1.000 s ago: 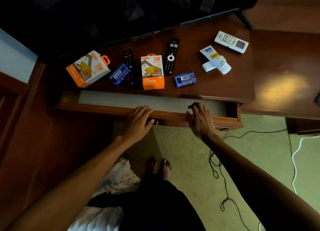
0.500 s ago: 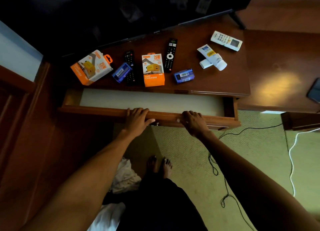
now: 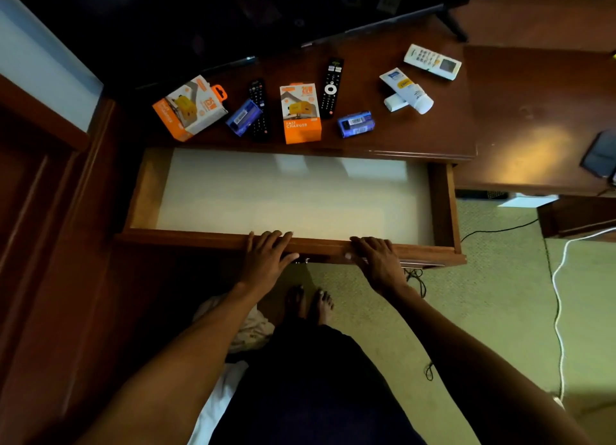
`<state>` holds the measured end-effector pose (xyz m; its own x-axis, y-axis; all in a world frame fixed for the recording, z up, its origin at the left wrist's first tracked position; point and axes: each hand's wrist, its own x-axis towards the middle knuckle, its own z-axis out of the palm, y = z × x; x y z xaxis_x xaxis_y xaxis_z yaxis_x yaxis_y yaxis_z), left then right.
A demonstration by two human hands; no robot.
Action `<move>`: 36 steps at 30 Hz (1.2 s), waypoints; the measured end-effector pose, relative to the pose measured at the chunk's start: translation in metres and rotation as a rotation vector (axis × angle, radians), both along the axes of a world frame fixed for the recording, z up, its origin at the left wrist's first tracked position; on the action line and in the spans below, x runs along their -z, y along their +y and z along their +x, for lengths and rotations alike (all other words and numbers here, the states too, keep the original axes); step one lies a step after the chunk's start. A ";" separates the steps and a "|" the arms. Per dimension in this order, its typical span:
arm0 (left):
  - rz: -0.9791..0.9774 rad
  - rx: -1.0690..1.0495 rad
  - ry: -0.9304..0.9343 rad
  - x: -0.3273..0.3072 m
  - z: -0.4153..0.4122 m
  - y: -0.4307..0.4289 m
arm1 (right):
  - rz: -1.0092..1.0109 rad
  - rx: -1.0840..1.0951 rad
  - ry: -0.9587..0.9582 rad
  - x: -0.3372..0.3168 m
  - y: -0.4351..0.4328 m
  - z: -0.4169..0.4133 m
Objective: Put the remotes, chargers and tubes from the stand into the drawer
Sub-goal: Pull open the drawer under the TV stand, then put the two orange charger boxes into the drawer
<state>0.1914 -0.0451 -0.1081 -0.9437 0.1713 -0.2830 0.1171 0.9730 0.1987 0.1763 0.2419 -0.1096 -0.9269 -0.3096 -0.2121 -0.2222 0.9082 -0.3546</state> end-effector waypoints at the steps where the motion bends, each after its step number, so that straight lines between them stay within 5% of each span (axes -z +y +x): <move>1: -0.001 -0.001 -0.005 0.001 0.005 -0.001 | -0.005 -0.002 0.005 -0.001 0.000 0.006; 13: 0.009 0.018 -0.033 0.000 0.015 -0.012 | -0.049 0.024 0.028 -0.006 -0.008 0.022; 18: 0.120 0.019 -0.200 -0.020 -0.002 -0.014 | -0.021 0.041 -0.030 -0.016 -0.007 -0.002; 29: 0.360 -0.332 0.432 -0.132 -0.147 -0.086 | -0.304 0.196 0.181 -0.095 -0.099 -0.164; 36: 0.104 -0.437 0.342 -0.149 -0.238 -0.159 | -0.202 0.309 0.103 -0.123 -0.160 -0.257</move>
